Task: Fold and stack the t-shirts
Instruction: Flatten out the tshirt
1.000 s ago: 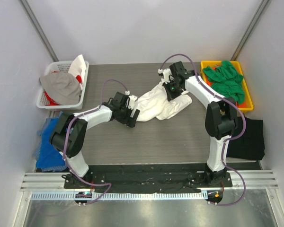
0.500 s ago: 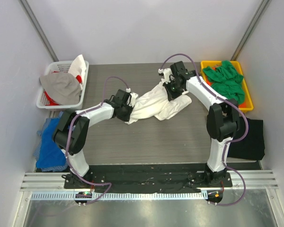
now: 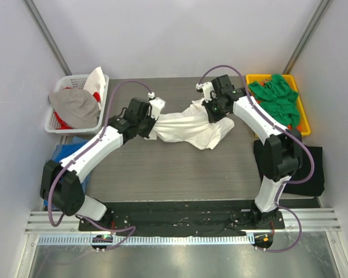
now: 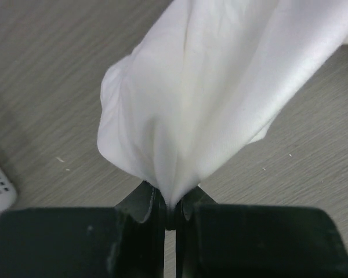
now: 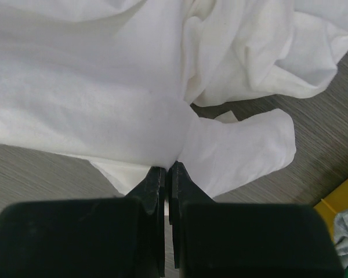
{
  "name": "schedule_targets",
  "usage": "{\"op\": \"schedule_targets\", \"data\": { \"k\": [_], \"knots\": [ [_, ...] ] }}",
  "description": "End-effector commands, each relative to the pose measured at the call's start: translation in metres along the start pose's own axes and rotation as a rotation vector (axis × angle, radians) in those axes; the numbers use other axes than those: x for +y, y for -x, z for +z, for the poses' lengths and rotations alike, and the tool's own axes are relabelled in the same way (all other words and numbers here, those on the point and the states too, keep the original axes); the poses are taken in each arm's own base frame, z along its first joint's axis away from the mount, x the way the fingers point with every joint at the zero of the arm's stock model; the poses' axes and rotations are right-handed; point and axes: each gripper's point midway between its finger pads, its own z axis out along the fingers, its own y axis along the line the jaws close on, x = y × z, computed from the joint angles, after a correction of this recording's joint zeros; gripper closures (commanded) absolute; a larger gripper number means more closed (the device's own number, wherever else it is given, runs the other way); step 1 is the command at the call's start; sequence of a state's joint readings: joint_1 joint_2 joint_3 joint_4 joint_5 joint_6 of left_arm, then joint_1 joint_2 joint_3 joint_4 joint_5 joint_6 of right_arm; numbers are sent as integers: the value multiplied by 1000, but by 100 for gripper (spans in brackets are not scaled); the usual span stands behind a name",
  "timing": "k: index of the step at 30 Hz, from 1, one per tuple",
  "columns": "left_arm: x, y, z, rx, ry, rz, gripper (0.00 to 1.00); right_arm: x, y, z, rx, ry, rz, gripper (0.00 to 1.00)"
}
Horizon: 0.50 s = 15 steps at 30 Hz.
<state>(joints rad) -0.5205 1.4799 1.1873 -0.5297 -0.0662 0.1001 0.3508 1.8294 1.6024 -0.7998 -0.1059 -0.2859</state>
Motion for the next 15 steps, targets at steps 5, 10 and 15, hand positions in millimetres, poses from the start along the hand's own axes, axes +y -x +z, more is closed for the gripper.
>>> {"op": "schedule_targets", "data": {
  "k": [5,10,15],
  "knots": [
    [43,27,-12,-46,192,119,98,-22,15,-29,-68,-121,-30,99],
    [49,29,34,-3,218,197,98,-33,8,-25,-38,-177,-46,99],
    [56,44,77,5,249,244,98,-41,3,-20,-21,-198,-51,99]
  ]
}}
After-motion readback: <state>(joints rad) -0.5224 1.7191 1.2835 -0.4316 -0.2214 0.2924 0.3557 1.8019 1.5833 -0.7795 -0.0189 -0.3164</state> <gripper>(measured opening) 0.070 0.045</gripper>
